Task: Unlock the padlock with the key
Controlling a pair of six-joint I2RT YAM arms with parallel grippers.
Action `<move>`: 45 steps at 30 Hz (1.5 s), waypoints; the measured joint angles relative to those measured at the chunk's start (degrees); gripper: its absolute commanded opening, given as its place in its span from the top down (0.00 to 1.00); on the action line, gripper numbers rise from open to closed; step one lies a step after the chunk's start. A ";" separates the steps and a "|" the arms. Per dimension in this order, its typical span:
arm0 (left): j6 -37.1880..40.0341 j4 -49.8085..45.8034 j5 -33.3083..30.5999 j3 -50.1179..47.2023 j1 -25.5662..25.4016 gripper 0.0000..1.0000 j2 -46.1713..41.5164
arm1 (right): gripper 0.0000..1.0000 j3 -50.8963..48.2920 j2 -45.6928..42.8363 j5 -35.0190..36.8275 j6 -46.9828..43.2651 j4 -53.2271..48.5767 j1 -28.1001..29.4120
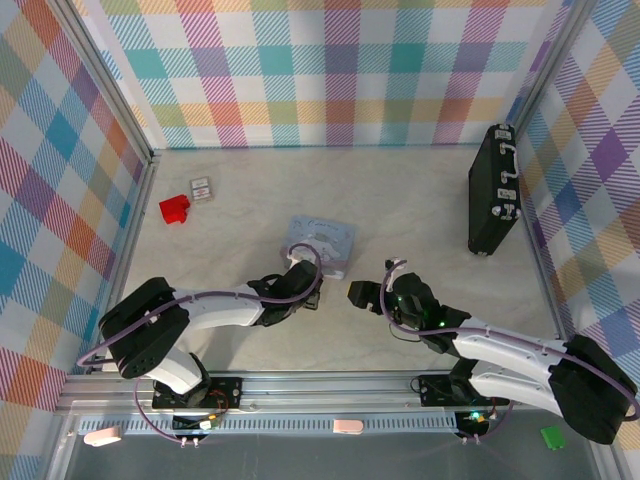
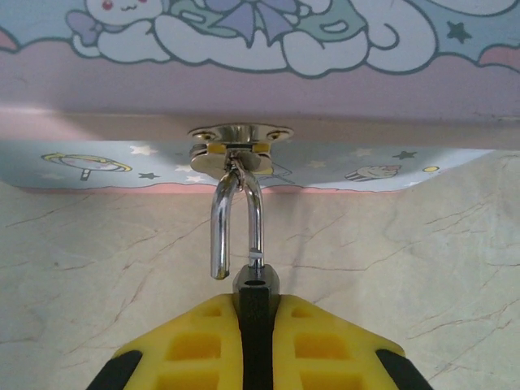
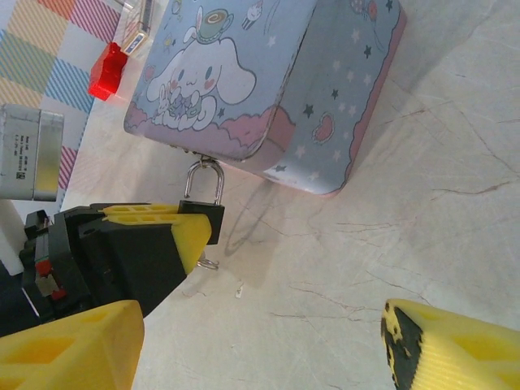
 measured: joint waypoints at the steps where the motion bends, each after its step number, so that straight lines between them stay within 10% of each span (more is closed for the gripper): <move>1: -0.39 0.02 0.09 0.02 -0.09 0.81 0.00 | 0.24 0.00 -0.17 0.22 0.02 -0.26 0.00; 18: -0.44 -4.02 3.76 -3.23 6.71 0.38 -24.06 | 0.30 1.92 8.83 -3.76 3.23 4.46 0.09; 28: -0.57 -8.96 14.88 7.37 26.56 0.38 -11.10 | 0.39 10.58 24.15 -8.11 3.13 12.04 3.08; 45: -3.02 -2.97 27.23 10.64 27.61 0.54 3.41 | 0.39 19.37 36.76 -12.41 -5.09 9.31 -2.45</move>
